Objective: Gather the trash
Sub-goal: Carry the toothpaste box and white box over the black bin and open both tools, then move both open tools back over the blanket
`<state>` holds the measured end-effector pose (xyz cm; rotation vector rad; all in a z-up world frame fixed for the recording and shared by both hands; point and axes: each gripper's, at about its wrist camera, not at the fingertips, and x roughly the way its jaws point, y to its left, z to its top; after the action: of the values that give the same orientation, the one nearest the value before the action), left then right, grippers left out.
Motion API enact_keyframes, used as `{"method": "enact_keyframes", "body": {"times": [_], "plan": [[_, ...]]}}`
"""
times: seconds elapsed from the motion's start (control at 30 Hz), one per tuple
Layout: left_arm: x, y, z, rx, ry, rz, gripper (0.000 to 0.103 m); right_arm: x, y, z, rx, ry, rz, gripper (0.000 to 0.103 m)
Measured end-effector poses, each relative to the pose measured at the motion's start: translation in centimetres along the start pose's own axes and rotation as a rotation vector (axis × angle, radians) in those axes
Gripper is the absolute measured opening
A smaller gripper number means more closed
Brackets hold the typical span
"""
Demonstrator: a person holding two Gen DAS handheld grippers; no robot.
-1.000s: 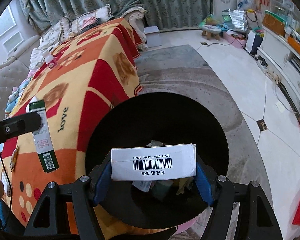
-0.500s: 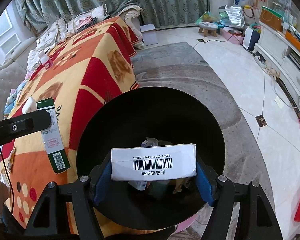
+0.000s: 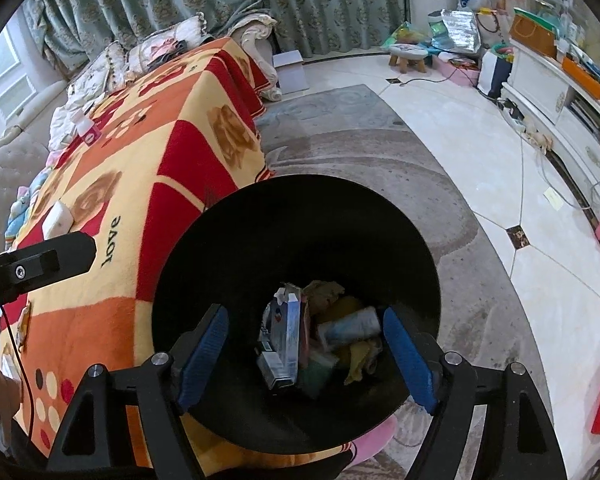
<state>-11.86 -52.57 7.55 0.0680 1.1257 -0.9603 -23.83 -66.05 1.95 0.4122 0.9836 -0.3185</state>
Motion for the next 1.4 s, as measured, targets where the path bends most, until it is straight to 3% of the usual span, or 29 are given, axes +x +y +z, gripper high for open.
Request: {"method": "enact_keyframes", "body": {"times": [0.73,1.4], "plan": [[-6.3,5.4,-4.5,-0.052,-0.043,0.166,0.037,-1.7,6.7,-0.5,-0.092,-0.043,0.032,0.078],[-16.2,16.6,-11.7,-0.197,-0.098,0.345,0.037,0.9,19.2,-2.3,-0.275,0.046,0.188,0.078]]}}
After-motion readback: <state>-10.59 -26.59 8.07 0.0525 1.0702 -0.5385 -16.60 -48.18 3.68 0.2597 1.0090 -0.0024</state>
